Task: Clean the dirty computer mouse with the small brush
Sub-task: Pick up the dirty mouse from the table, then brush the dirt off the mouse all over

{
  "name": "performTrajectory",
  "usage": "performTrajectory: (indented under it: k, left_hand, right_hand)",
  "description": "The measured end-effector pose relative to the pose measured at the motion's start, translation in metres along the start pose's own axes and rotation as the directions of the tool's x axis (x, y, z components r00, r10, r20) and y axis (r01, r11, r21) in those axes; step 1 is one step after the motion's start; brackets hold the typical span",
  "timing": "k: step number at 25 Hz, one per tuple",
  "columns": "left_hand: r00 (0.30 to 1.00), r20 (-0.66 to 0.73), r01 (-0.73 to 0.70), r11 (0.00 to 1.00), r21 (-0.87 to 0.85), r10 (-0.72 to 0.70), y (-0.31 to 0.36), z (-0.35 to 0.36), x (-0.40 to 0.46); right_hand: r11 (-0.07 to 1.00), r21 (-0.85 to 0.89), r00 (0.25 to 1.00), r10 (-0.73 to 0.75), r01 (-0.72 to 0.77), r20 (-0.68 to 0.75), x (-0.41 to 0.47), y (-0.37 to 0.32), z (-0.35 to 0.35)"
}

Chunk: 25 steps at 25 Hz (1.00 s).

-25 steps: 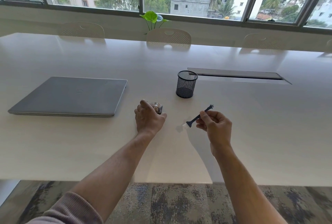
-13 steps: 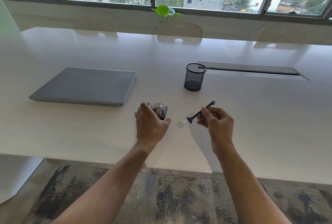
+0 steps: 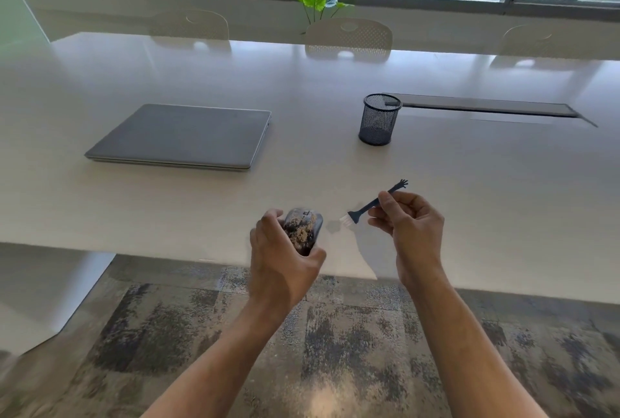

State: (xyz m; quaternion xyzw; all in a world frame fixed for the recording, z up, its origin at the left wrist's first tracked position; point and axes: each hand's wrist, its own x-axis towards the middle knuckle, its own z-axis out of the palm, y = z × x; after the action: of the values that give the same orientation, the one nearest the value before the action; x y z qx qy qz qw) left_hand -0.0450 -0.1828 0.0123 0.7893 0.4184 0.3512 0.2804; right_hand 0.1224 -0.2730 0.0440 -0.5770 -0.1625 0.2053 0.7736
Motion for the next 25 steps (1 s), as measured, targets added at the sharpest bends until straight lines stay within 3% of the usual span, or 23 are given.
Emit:
performTrajectory:
  k: [13,25]
  left_hand:
    - [0.997,0.077,-0.011,1.0,-0.018,0.012,-0.034,-0.06,-0.094]
    - [0.998,0.062,-0.019,0.998,-0.054,0.023,-0.051,-0.068,-0.126]
  right_hand:
    - [0.998,-0.015,0.998,0.057,-0.058,-0.019,-0.101,0.015,0.023]
    - [0.988,-0.141,0.998,0.056,-0.057,-0.011,-0.132,0.029,0.023]
